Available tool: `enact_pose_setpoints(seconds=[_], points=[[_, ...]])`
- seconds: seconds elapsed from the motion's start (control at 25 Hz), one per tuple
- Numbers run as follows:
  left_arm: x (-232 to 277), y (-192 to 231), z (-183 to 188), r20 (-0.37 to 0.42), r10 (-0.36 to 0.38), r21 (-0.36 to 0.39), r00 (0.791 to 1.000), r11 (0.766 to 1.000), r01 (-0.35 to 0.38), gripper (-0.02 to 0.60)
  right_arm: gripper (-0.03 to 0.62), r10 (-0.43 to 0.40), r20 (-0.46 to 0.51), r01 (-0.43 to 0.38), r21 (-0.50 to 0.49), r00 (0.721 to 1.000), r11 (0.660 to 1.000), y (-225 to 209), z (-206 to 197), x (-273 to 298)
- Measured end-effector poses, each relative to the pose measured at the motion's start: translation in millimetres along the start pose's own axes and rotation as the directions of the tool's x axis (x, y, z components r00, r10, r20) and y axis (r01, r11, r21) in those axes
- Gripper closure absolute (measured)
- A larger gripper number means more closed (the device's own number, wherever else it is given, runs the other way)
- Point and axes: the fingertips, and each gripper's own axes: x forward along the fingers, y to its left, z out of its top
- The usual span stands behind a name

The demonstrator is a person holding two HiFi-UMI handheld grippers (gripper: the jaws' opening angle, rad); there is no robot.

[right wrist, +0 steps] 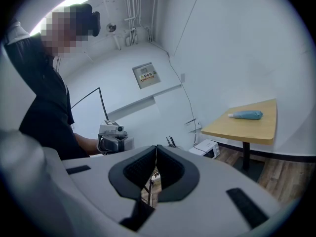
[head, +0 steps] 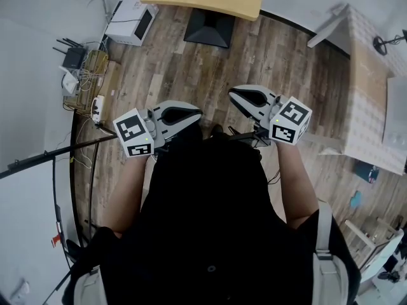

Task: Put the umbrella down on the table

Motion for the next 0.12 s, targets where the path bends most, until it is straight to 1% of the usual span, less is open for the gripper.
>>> enact_pose_setpoints(seconds=[0.12], points=[[2.5, 2.3, 2.3, 0.005, 0.002, 0.005, 1.0, 1.0, -0.002, 0.571, 0.574, -0.023, -0.002, 0.023, 0.006, 1.0, 1.0, -6.4, 0.5, 0.0]])
